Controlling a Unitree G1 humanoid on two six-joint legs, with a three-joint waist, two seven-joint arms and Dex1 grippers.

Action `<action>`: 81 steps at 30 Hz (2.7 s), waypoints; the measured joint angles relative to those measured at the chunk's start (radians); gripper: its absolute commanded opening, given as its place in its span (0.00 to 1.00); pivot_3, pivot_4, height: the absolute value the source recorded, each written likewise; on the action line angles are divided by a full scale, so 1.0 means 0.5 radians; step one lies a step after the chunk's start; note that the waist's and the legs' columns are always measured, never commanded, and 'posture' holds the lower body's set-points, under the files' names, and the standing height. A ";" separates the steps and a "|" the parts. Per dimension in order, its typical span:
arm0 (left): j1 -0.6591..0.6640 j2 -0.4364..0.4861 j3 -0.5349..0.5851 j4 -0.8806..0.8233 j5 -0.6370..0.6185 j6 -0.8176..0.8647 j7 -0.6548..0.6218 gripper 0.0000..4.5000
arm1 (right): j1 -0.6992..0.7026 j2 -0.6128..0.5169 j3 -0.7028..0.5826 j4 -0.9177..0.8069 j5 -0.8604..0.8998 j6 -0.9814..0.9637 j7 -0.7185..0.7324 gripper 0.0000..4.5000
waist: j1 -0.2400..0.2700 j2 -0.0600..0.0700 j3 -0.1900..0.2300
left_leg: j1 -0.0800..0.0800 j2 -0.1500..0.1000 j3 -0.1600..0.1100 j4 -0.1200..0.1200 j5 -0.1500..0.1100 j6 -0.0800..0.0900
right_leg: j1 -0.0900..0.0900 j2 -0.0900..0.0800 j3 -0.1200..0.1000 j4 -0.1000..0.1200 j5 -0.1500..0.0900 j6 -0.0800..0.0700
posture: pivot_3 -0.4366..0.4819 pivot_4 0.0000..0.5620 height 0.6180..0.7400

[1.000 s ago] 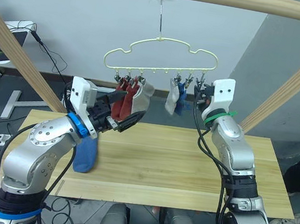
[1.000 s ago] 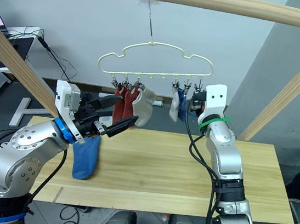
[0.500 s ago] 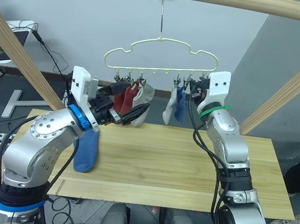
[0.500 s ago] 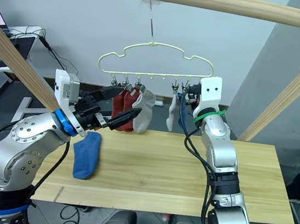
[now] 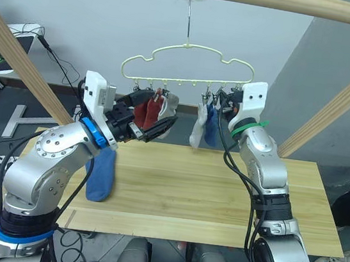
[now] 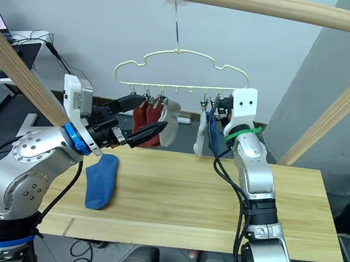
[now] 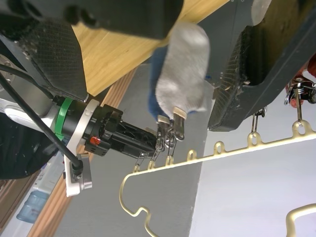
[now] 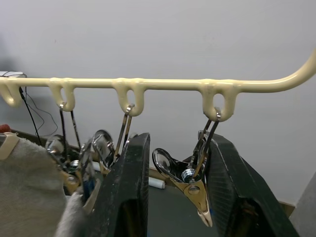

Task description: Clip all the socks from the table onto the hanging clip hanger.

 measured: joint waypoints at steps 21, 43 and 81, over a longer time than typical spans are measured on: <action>0.143 -0.033 0.000 -0.017 0.003 -0.005 0.014 1.00 | -0.045 -0.027 -0.014 0.052 0.002 -0.025 0.043 0.00 | 0.003 0.000 0.000 | 0.001 0.000 0.002 0.000 0.000 0.000 | 0.000 0.000 0.002 0.000 0.000 -0.001 | 0.58 0.42 1.00; 0.520 -0.167 0.109 1.525 0.822 -0.716 0.363 1.00 | -0.059 -0.199 -0.063 -0.205 0.160 0.518 0.264 0.00 | 0.026 0.001 0.000 | 0.001 0.000 0.001 0.001 0.000 0.001 | 0.000 -0.003 -0.001 0.001 0.002 -0.003 | 0.54 0.40 1.00; 0.170 -0.236 -0.025 2.148 0.985 -1.029 0.185 1.00 | -0.059 -0.221 -0.078 -0.290 0.160 0.642 0.255 0.00 | 0.019 0.000 -0.001 | 0.001 -0.001 -0.001 0.002 0.000 0.001 | 0.001 -0.004 -0.004 0.003 0.003 -0.003 | 0.51 0.41 1.00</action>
